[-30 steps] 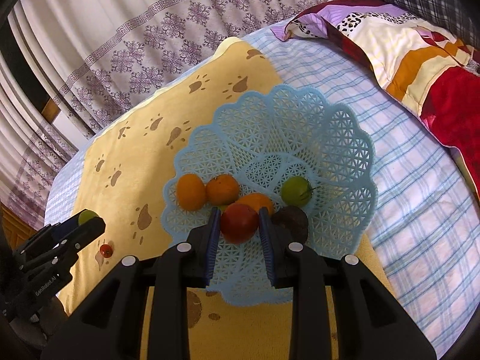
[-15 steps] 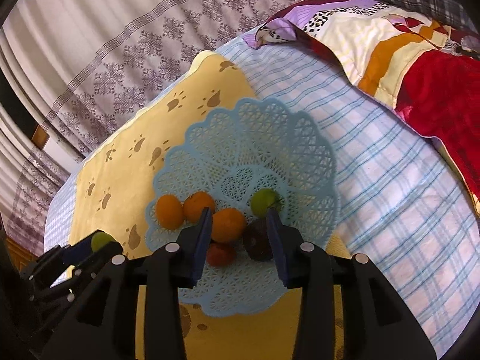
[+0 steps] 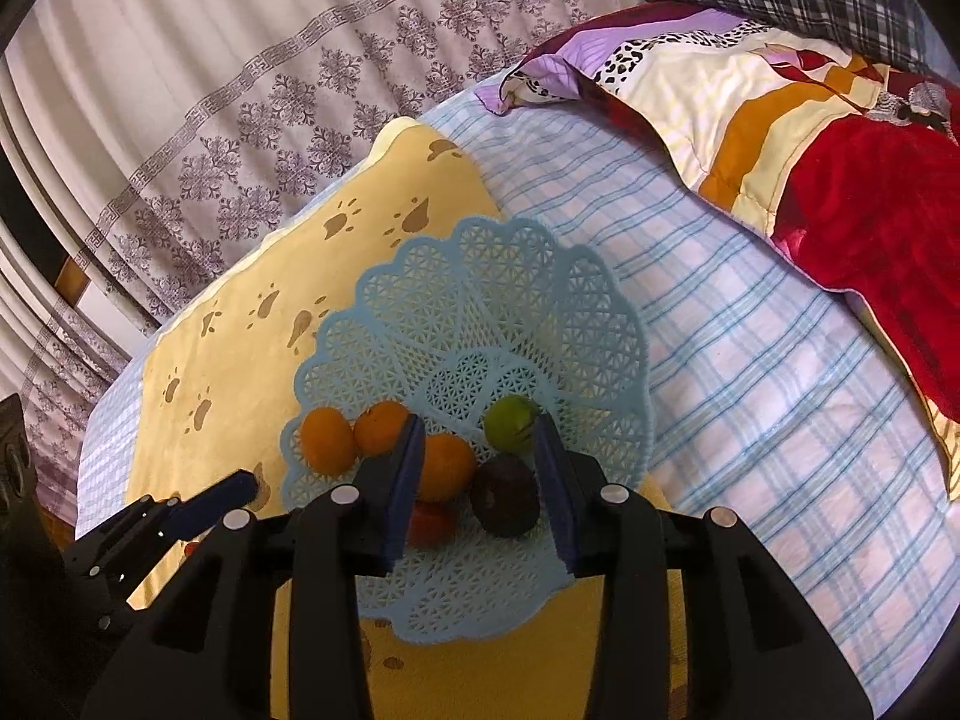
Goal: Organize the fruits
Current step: 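Open the left tool to drop the green tomato while the right tool releases the red tomato, then move both open tools away from the basket toward the remaining fruit, then grasp the small orange with the left tool while the right tool grasps the red cherry tomato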
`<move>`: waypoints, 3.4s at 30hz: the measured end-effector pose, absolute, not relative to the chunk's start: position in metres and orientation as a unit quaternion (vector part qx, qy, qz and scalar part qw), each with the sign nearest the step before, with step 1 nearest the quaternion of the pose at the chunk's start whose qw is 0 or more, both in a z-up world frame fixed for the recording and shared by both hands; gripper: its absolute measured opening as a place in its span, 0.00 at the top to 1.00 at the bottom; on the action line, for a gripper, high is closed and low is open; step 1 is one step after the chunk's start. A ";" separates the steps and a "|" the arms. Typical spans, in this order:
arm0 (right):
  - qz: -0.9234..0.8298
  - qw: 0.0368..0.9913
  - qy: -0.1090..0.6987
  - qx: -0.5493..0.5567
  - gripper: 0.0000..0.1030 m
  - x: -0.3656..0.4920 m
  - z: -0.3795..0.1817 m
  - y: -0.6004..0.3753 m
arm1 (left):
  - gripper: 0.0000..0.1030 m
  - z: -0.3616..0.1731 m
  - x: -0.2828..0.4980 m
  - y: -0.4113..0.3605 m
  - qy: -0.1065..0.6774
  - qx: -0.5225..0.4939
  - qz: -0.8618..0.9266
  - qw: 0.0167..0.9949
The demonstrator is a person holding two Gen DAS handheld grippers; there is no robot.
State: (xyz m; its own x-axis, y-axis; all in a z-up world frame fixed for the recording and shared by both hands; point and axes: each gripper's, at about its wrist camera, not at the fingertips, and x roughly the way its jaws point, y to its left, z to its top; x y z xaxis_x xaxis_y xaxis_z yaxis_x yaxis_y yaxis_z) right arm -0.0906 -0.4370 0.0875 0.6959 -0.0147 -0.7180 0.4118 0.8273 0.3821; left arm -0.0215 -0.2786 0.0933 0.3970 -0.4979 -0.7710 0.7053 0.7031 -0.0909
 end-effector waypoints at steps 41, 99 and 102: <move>-0.082 0.905 0.377 0.179 0.39 -0.082 0.090 -0.386 | 0.32 0.099 0.035 -0.144 0.446 0.039 -0.207 0.870; 0.126 0.868 0.476 0.064 0.29 -0.011 0.051 -0.188 | 0.56 0.028 0.095 -0.005 0.478 -0.027 -0.105 0.872; 0.135 0.862 0.484 0.060 0.29 -0.006 0.045 -0.178 | 0.58 0.030 0.094 -0.004 0.476 -0.032 -0.110 0.872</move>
State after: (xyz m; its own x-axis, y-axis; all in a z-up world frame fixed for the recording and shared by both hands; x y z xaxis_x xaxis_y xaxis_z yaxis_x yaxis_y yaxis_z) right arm -0.0060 -0.1777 0.0454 0.4942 0.2903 -0.8195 -0.1750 0.9565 0.2333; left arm 0.0943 -0.0038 0.0298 0.5233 -0.2226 -0.8226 0.1616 0.9737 -0.1608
